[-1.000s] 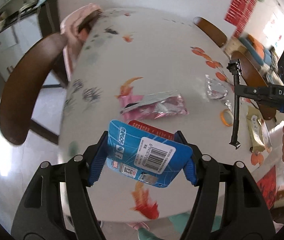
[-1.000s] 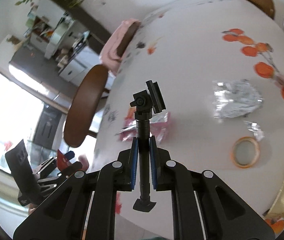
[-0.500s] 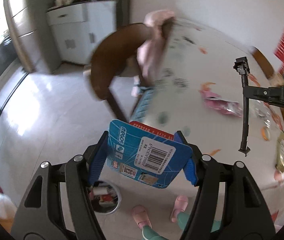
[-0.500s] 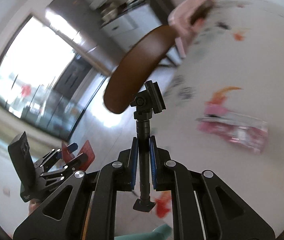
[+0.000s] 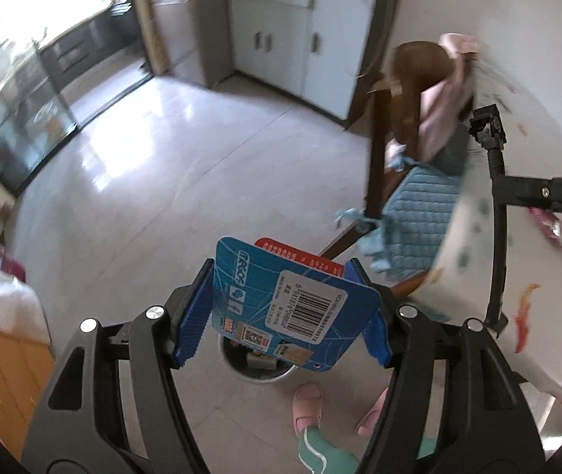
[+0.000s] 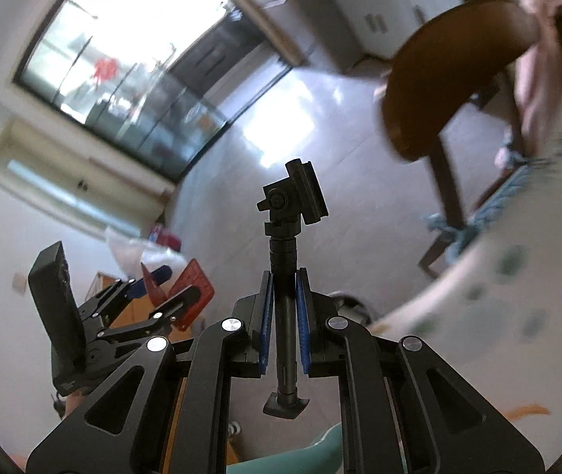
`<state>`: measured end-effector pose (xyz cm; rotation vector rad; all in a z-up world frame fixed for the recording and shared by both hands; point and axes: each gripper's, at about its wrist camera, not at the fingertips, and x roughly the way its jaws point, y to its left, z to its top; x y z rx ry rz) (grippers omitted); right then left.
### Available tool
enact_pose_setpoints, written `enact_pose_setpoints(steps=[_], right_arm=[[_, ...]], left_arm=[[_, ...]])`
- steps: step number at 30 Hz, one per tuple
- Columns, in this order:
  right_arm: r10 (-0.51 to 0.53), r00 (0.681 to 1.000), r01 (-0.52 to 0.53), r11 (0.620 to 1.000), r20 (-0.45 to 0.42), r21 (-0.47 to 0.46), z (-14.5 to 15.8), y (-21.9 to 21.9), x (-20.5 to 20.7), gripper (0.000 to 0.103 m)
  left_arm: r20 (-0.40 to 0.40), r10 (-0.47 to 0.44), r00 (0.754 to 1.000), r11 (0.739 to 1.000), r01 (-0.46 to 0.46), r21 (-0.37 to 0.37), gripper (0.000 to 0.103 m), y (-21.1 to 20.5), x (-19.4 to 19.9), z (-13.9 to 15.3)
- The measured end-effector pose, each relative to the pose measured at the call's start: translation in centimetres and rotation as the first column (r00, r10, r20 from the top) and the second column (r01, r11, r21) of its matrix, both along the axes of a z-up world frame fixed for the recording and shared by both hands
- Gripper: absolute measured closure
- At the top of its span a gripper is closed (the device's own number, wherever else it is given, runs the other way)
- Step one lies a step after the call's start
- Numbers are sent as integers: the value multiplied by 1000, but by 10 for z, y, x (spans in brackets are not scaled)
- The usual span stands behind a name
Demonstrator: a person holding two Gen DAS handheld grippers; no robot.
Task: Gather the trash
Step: 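Carry the blue card and black tripod over the grey bin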
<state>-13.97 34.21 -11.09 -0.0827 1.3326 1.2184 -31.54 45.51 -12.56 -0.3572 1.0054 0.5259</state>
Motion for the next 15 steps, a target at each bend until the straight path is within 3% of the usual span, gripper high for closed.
enact_pose_setpoints(steps=[8, 15], right_arm=[[149, 985, -160, 978, -91, -130, -82, 81, -66, 91], [137, 966, -199, 936, -221, -291, -216, 118, -94, 91]], left_arm=[[-93, 95, 991, 990, -104, -99, 41, 53, -32, -86], [-191, 120, 974, 972, -155, -178, 41, 85, -46, -191]])
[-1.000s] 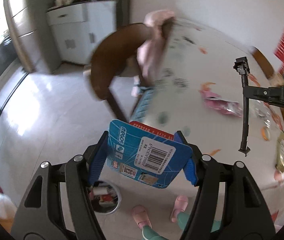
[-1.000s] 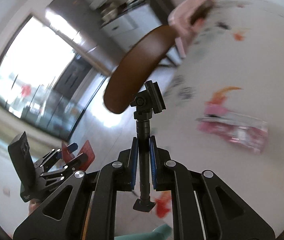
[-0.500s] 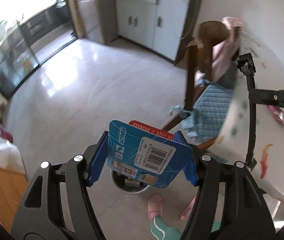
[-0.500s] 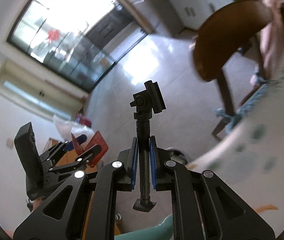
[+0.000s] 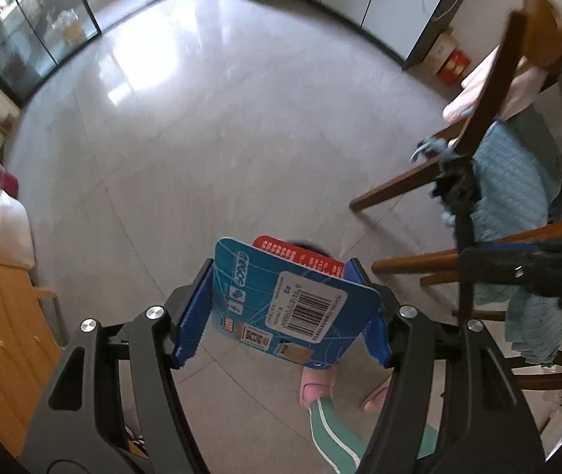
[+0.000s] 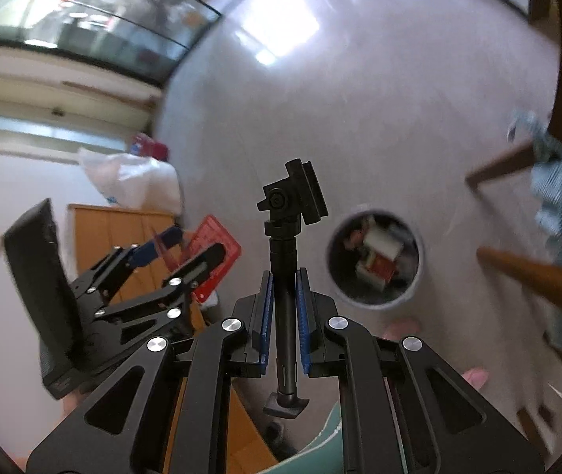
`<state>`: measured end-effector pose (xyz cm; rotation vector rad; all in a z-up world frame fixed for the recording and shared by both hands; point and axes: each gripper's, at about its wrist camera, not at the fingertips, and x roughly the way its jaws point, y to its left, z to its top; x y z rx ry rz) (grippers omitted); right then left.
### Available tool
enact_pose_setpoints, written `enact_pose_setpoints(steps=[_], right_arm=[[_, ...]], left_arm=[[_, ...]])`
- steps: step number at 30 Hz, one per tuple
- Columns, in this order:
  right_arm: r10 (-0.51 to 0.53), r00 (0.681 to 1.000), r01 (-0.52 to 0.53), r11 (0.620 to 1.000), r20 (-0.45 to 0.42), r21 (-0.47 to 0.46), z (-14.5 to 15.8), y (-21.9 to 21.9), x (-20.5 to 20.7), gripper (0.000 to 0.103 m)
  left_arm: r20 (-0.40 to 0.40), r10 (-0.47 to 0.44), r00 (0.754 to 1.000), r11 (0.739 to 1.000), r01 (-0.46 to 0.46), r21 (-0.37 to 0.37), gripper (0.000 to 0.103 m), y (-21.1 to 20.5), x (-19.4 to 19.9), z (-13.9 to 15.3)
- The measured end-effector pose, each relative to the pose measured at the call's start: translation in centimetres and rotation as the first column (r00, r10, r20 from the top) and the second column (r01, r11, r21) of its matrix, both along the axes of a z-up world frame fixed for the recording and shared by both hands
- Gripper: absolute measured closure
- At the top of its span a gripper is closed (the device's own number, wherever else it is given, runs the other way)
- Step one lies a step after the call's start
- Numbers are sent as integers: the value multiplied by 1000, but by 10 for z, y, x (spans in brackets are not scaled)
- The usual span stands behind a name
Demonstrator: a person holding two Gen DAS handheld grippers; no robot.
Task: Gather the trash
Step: 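Carry the blue card and black tripod over the grey bin, then open both tools to drop the card and tripod into the bin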
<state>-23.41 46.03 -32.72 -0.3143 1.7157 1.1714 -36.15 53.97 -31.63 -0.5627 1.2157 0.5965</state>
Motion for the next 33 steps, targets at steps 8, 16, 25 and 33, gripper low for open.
enact_pose_setpoints(steps=[8, 16, 25, 33], right_arm=[[-20, 999, 13, 983, -35, -184, -155, 9, 3, 91], [-72, 993, 40, 950, -93, -310, -268, 4, 3, 91], [-113, 985, 52, 918, -133, -393, -320, 3, -7, 82], [-123, 988, 85, 937, -95, -338, -288, 11, -2, 68]], left_arm=[[-85, 8, 996, 997, -15, -82, 41, 3, 3, -127], [-170, -40, 985, 989, 14, -150, 40, -7, 12, -227], [-230, -70, 971, 975, 18, -222, 28, -18, 9, -280], [-211, -84, 974, 976, 37, -214, 17, -23, 6, -257]])
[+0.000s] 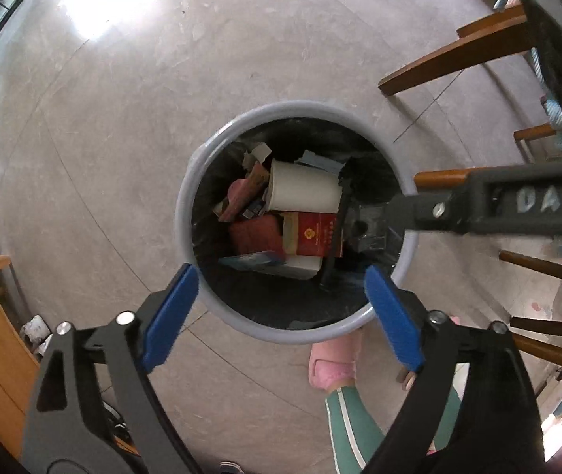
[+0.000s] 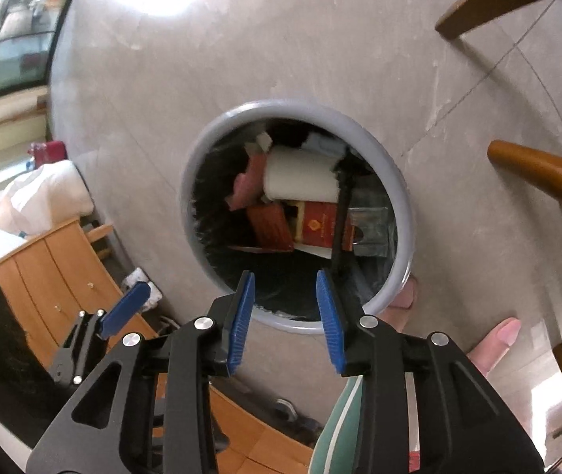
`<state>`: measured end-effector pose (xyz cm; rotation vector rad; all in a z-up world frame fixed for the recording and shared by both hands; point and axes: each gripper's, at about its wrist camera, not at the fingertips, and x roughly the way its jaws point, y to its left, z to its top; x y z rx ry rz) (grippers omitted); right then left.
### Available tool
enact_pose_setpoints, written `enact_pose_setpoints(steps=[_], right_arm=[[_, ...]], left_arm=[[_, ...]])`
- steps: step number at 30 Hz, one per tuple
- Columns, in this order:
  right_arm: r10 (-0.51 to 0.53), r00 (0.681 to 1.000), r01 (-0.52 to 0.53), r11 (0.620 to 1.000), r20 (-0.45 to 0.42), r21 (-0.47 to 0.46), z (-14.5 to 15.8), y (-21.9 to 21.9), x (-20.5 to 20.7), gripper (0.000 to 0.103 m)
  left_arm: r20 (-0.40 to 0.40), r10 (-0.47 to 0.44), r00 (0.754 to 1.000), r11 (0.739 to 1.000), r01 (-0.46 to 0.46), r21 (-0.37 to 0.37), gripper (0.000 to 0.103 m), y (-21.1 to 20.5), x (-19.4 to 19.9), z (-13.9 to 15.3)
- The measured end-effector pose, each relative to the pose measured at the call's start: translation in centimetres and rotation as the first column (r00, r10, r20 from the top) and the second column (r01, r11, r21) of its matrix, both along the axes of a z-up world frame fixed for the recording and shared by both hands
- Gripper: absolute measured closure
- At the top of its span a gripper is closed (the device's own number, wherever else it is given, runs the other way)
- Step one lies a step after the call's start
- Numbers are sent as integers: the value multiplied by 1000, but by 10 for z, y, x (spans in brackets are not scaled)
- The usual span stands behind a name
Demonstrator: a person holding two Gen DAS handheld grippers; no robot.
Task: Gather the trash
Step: 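Open both tools to drop the card and tripod into the bin, then swing both tools back toward the table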
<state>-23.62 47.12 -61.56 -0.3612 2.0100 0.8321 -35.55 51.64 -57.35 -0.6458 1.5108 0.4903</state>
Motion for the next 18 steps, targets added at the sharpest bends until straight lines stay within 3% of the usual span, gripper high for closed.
enact_pose_setpoints(steps=[5, 9, 13, 18], right_arm=[[-12, 1000, 9, 996, 29, 88, 51, 8, 9, 67], [-18, 999, 8, 981, 51, 196, 120, 15, 13, 67], [-39, 997, 17, 938, 59, 346, 217, 11, 14, 67], [-107, 991, 53, 857, 76, 513, 342, -24, 30, 67]], left_arm=[[30, 26, 999, 1000, -26, -1, 15, 3, -12, 30], [61, 31, 998, 999, -32, 6, 14, -3, -20, 66], [129, 47, 991, 999, -50, 17, 14, -9, -29, 128], [195, -36, 980, 996, 18, 89, 14, -29, -20, 229]])
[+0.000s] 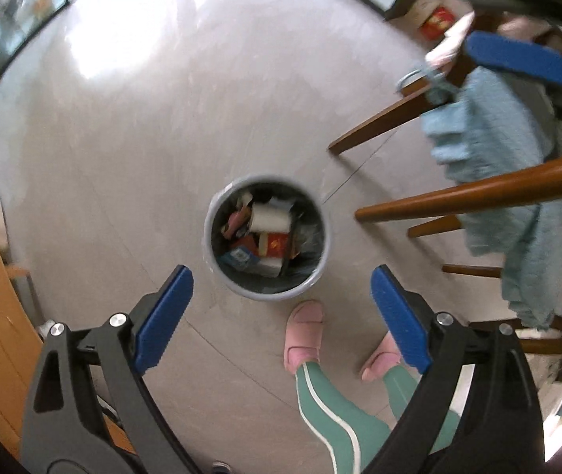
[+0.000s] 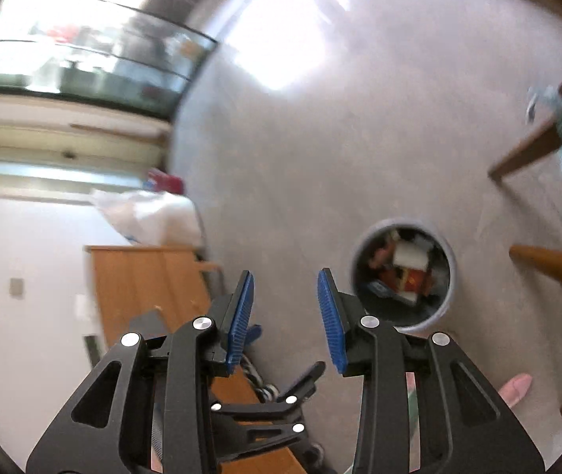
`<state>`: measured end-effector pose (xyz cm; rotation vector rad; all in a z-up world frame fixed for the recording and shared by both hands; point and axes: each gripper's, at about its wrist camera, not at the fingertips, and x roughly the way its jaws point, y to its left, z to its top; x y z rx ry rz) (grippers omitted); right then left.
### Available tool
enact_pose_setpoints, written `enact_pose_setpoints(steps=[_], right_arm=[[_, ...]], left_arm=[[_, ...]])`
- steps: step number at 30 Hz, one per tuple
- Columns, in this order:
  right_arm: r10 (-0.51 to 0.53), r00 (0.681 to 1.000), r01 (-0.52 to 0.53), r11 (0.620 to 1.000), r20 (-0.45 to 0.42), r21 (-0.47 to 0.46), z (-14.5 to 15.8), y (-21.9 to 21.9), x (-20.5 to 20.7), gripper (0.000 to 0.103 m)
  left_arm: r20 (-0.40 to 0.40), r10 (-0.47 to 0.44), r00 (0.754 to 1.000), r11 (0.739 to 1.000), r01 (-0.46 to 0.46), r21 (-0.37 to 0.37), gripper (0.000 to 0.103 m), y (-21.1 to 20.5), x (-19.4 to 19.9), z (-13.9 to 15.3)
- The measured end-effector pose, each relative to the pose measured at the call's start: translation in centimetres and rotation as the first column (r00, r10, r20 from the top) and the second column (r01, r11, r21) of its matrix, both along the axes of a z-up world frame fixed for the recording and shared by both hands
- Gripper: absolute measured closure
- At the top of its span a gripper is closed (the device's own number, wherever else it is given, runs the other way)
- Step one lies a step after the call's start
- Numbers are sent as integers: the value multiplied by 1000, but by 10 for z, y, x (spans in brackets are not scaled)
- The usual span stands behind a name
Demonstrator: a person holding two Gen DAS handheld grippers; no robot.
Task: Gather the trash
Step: 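Swing both tools back toward the table, then grasp the pink snack wrapper with the left tool while the right tool grasps the crumpled foil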
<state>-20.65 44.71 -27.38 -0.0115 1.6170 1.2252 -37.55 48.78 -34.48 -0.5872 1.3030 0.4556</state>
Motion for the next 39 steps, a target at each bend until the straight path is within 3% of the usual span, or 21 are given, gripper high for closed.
enact_pose_setpoints(steps=[4, 8, 13, 16, 18, 23, 25, 28, 32, 39], right_arm=[[-120, 991, 115, 990, 55, 86, 78, -61, 36, 65], [-296, 944, 279, 952, 146, 125, 131, -147, 81, 60], [-534, 809, 519, 845, 247, 130, 174, -279, 128, 53], [-629, 717, 620, 772, 300, 137, 188, -348, 141, 38], [-687, 646, 688, 713, 334, 137, 194, -398, 147, 38], [-785, 497, 813, 571, 369, 119, 195, -497, 153, 26], [-817, 446, 847, 517, 364, 122, 193, -530, 155, 25], [-851, 386, 890, 445, 357, 99, 185, -573, 168, 25], [-871, 344, 918, 391, 352, 72, 175, -622, 186, 25], [-879, 345, 930, 368, 329, 7, 139, -670, 229, 25]], left_arm=[[84, -101, 991, 994, 97, 53, 7, -22, 30, 76], [161, -196, 967, 979, 183, 94, 7, -49, 73, 128], [253, -364, 897, 931, 337, 144, 7, -105, 140, 190], [281, -457, 844, 889, 430, 158, 7, -148, 178, 209], [286, -515, 808, 857, 488, 163, 7, -178, 201, 217], [293, -630, 719, 775, 603, 189, 7, -247, 249, 227], [303, -663, 685, 746, 636, 197, 7, -277, 268, 229], [294, -696, 655, 716, 665, 214, 7, -306, 298, 228], [251, -703, 665, 710, 673, 204, 7, -331, 334, 215], [196, -686, 700, 727, 667, 164, 7, -345, 378, 187]])
